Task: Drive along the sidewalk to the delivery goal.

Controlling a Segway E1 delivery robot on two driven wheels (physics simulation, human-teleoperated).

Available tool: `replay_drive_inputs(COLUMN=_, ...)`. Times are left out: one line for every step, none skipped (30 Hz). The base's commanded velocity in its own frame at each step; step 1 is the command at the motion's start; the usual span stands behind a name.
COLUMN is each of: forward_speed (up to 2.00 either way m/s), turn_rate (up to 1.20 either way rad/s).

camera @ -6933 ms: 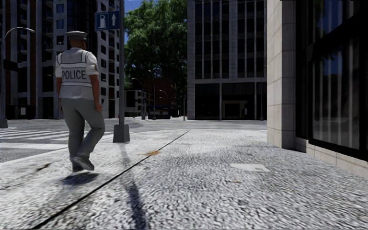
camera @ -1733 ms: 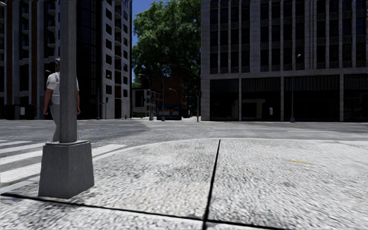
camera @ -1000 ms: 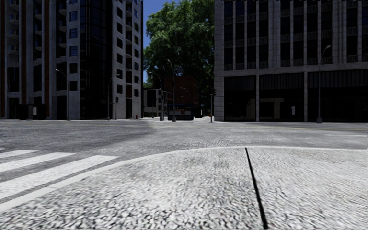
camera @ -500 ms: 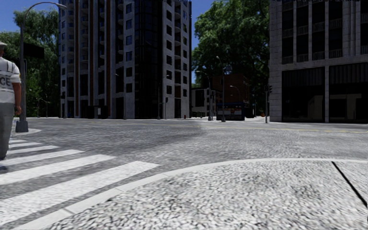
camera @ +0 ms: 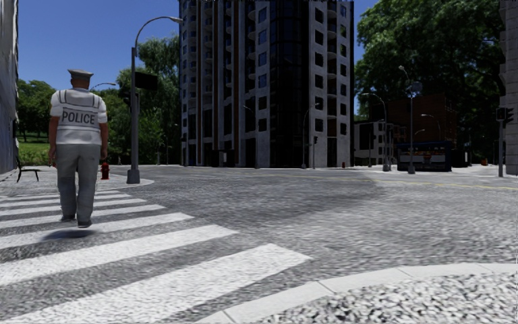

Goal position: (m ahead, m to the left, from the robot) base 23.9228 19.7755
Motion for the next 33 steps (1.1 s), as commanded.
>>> replay_drive_inputs(forward_speed=1.49, turn_rate=0.70)
replay_drive_inputs(forward_speed=1.49, turn_rate=0.70)
replay_drive_inputs(forward_speed=1.49, turn_rate=0.70)
replay_drive_inputs(forward_speed=1.49, turn_rate=0.70)
replay_drive_inputs(forward_speed=1.49, turn_rate=0.70)
replay_drive_inputs(forward_speed=1.49, turn_rate=0.70)
replay_drive_inputs(forward_speed=1.49, turn_rate=0.70)
replay_drive_inputs(forward_speed=1.49, turn_rate=0.70)
replay_drive_inputs(forward_speed=1.49, turn_rate=0.70)
replay_drive_inputs(forward_speed=1.49, turn_rate=0.70)
replay_drive_inputs(forward_speed=1.49, turn_rate=0.70)
replay_drive_inputs(forward_speed=1.49, turn_rate=0.70)
replay_drive_inputs(forward_speed=1.49, turn_rate=0.70)
replay_drive_inputs(forward_speed=1.49, turn_rate=0.70)
replay_drive_inputs(forward_speed=1.49, turn_rate=0.70)
replay_drive_inputs(forward_speed=1.49, turn_rate=0.70)
replay_drive_inputs(forward_speed=1.49, turn_rate=0.70)
replay_drive_inputs(forward_speed=1.49, turn_rate=0.70)
replay_drive_inputs(forward_speed=1.49, turn_rate=0.70)
replay_drive_inputs(forward_speed=1.49, turn_rate=0.70)
replay_drive_inputs(forward_speed=1.49, turn_rate=0.70)
replay_drive_inputs(forward_speed=1.49, turn_rate=0.70)
replay_drive_inputs(forward_speed=1.49, turn_rate=0.70)
replay_drive_inputs(forward_speed=1.49, turn_rate=0.70)
replay_drive_inputs(forward_speed=1.49, turn_rate=0.70)
replay_drive_inputs(forward_speed=1.49, turn_rate=0.70)
replay_drive_inputs(forward_speed=1.49, turn_rate=0.70)
replay_drive_inputs(forward_speed=1.49, turn_rate=0.70)
replay_drive_inputs(forward_speed=1.52, turn_rate=0.70)
replay_drive_inputs(forward_speed=1.52, turn_rate=0.70)
replay_drive_inputs(forward_speed=2.00, turn_rate=0.70)
replay_drive_inputs(forward_speed=2.00, turn_rate=0.70)
replay_drive_inputs(forward_speed=2.00, turn_rate=0.70)
